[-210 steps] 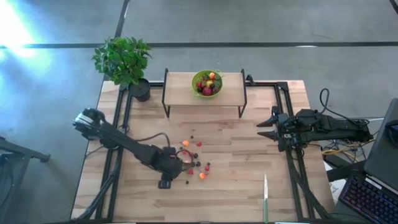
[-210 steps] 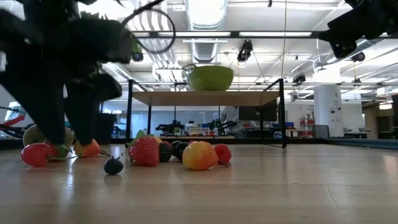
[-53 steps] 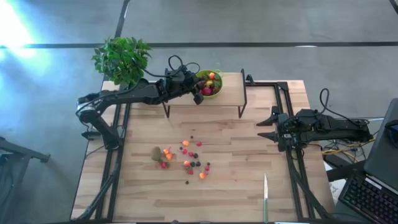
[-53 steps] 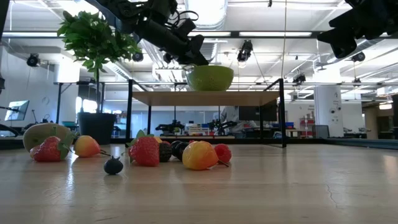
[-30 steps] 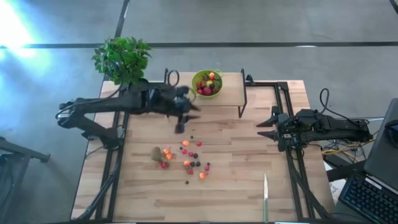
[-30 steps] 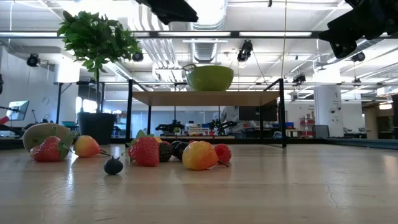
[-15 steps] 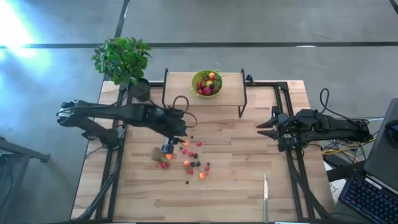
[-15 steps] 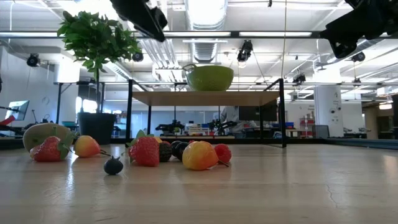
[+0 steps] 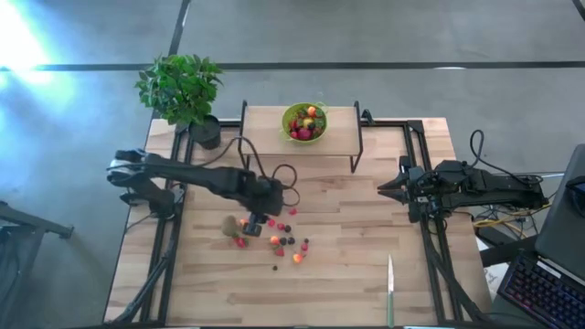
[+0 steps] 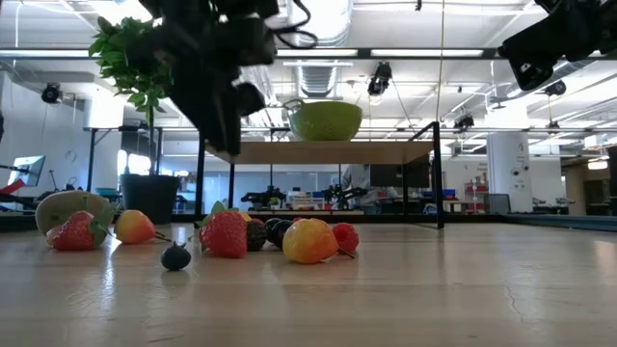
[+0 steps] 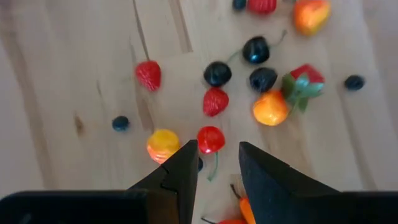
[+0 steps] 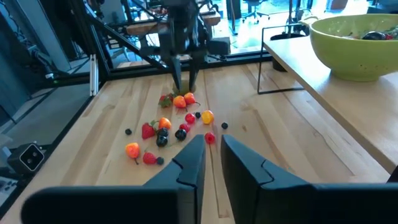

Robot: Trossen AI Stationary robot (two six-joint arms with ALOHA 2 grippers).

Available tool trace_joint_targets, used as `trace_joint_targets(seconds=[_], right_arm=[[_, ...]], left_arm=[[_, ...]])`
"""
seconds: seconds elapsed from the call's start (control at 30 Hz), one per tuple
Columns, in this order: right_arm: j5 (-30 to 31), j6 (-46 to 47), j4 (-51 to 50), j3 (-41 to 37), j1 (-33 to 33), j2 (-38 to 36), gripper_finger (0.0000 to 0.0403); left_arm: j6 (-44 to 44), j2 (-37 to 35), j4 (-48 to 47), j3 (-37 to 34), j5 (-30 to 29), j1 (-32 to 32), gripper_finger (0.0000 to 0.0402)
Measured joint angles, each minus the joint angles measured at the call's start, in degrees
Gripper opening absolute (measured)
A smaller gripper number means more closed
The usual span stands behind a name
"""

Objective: Pick & Place Fruit
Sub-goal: Put the red cherry into the green strainer bowl on the shelf

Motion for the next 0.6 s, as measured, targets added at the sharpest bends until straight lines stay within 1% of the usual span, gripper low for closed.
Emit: trace_joint_targets(seconds=[0.3, 0.6], right_arm=[[0.00, 0.01, 0.00, 0.00, -0.01, 0.00, 0.0034], [0.00, 0.01, 0.02, 0.00, -0.01, 0.00, 0.0051]], left_arm=[[1.79, 6.26, 0.33, 0.00, 0.00, -0.07, 0.0119], [1.79, 9.81, 0.87, 0.00, 0.00, -0.07, 0.0117]])
